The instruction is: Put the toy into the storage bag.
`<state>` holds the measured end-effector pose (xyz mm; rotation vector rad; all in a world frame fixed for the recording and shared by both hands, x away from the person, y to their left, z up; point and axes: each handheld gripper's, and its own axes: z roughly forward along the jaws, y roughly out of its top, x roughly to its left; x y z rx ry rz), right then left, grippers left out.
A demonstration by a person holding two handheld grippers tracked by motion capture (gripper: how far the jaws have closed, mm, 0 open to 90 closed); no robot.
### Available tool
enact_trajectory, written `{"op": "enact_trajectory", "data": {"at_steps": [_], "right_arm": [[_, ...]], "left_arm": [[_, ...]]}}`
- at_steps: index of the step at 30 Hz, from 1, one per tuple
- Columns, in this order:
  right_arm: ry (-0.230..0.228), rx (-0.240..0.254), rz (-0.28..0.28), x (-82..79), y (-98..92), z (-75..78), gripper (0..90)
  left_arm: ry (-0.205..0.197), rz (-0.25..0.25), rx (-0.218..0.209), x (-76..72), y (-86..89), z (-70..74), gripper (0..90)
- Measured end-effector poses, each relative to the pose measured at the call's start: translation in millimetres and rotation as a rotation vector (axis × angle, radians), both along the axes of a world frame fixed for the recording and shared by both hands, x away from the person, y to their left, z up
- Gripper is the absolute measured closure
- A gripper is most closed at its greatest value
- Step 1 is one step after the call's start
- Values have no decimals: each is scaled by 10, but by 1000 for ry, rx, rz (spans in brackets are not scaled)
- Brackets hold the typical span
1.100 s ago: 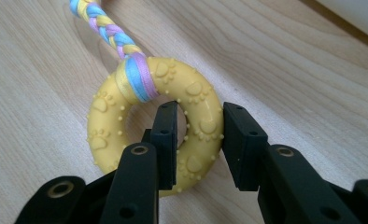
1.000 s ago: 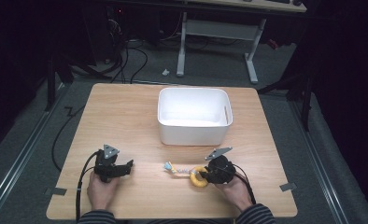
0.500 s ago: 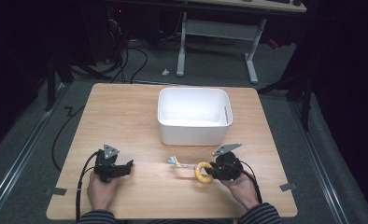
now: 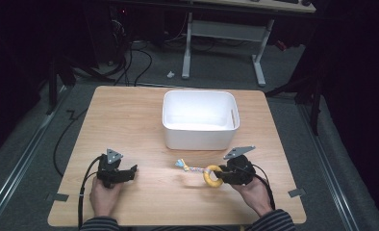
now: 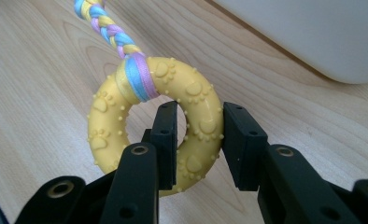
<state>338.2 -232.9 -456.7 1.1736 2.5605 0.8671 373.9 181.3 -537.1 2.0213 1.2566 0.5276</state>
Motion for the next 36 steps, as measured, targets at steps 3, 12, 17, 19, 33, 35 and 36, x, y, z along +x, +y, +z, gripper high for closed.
{"op": "enact_trajectory", "data": {"at_steps": [3,12,17,19,33,35,36], "right_arm": [[-11,4,-1,-16,-14,37,680],[-15,24,10,-26,-61,128,680],[-24,23,18,-38,-69,194,681],[-34,24,24,-33,-77,225,680],[-59,22,29,-11,-77,504,681],[-74,26,28,-7,-89,564,681],[-84,27,30,-5,-97,588,681]], "left_arm": [[0,0,0,0,0,0,181],[-1,1,1,-2,-3,0,182],[-1,1,0,-1,-3,0,181],[0,-1,1,-2,-2,0,181],[0,-2,1,-8,-3,1,181],[0,-2,1,-8,-3,1,181],[0,-2,1,-8,-3,0,181]]}}
